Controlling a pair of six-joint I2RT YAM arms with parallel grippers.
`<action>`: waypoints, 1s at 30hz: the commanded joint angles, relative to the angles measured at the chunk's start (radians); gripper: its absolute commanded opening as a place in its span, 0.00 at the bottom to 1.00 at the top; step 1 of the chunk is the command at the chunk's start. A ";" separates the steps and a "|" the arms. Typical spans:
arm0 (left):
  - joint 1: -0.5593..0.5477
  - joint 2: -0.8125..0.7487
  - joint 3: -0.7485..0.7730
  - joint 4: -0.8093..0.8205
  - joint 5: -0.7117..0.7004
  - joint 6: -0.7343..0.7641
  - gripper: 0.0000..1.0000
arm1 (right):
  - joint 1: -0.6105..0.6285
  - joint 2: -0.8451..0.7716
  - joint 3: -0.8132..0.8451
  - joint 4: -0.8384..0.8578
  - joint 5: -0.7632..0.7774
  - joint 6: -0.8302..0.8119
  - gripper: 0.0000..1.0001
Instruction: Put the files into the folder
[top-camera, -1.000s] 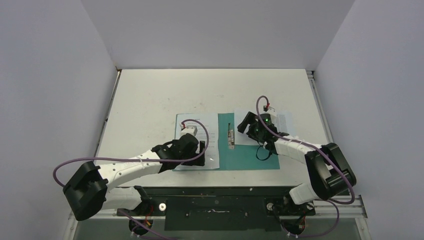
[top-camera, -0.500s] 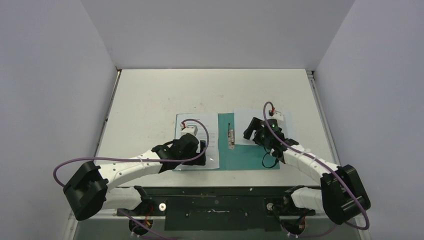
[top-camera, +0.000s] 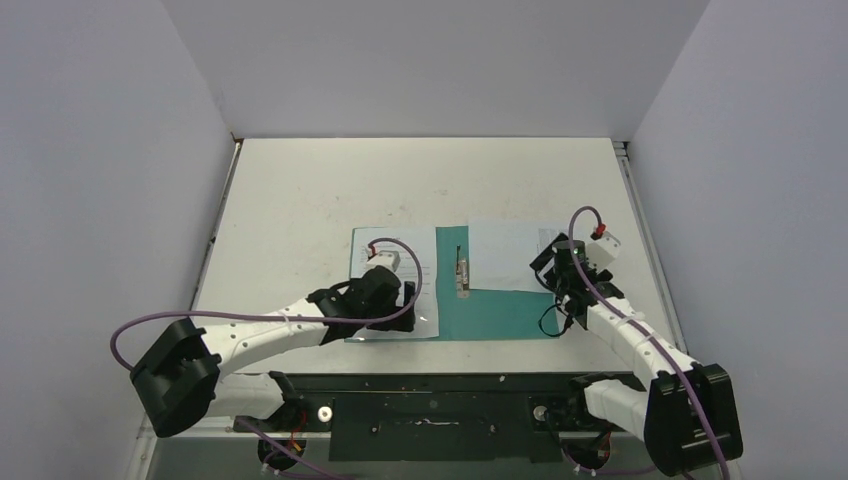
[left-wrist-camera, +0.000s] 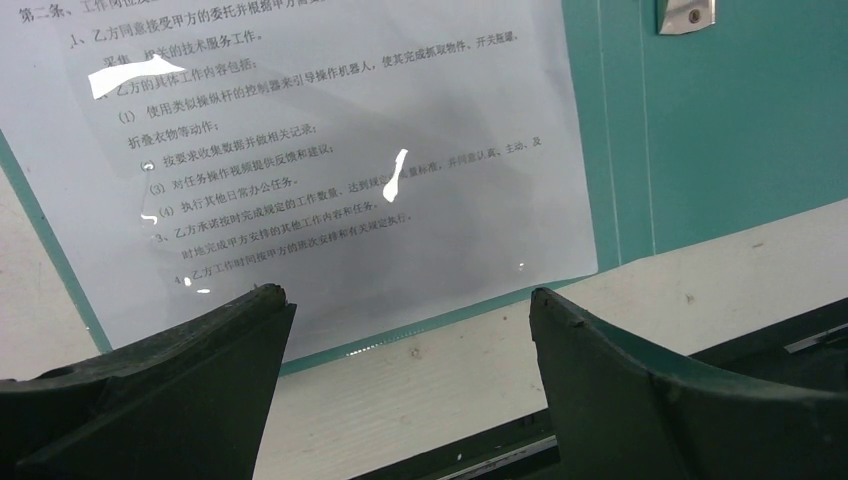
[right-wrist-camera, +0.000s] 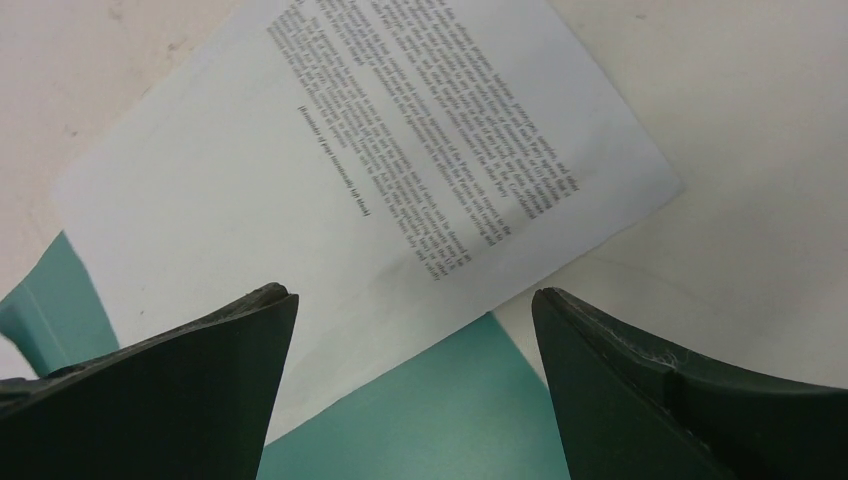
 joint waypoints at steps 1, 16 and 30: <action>-0.007 0.008 0.105 0.030 0.015 0.034 0.89 | -0.048 0.041 -0.019 0.032 -0.020 0.082 0.91; -0.026 0.229 0.490 0.054 0.155 0.138 0.90 | -0.069 0.160 -0.059 0.096 0.009 0.231 0.92; -0.028 0.690 0.931 0.075 0.314 0.174 0.90 | -0.090 0.146 -0.104 0.141 0.002 0.263 0.98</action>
